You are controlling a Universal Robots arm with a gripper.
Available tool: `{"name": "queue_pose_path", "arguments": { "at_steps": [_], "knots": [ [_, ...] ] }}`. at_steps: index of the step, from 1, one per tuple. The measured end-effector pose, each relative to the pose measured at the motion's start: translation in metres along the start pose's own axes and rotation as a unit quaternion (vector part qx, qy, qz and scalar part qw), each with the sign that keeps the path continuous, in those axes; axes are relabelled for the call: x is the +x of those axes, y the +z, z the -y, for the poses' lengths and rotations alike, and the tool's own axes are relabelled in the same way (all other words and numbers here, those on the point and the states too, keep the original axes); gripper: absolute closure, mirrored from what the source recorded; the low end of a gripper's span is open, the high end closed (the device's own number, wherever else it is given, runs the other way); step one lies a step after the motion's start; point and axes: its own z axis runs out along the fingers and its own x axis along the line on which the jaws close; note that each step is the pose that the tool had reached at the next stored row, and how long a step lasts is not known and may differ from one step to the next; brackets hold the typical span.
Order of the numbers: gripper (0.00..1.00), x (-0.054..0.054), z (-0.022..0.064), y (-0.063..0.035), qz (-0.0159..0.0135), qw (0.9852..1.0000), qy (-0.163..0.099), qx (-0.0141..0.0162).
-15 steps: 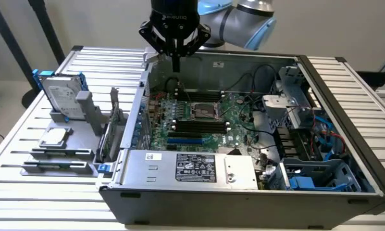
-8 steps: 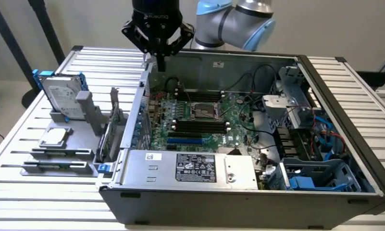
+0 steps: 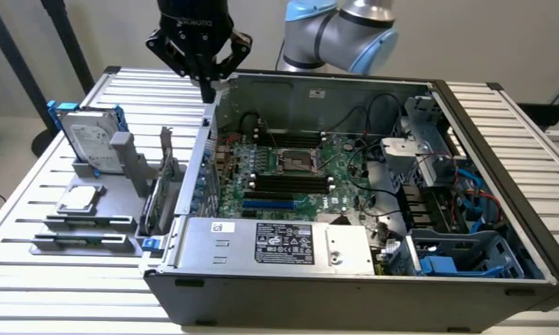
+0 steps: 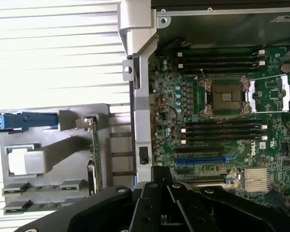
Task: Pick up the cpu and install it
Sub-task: 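Reach for the cpu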
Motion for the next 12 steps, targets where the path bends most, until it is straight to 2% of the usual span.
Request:
{"name": "queue_pose_path", "arguments": {
  "at_steps": [12],
  "knots": [
    [0.89, 0.054, 0.0039, 0.0000, -0.0001, 1.0000, 0.000, 0.0000]
  ]
}}
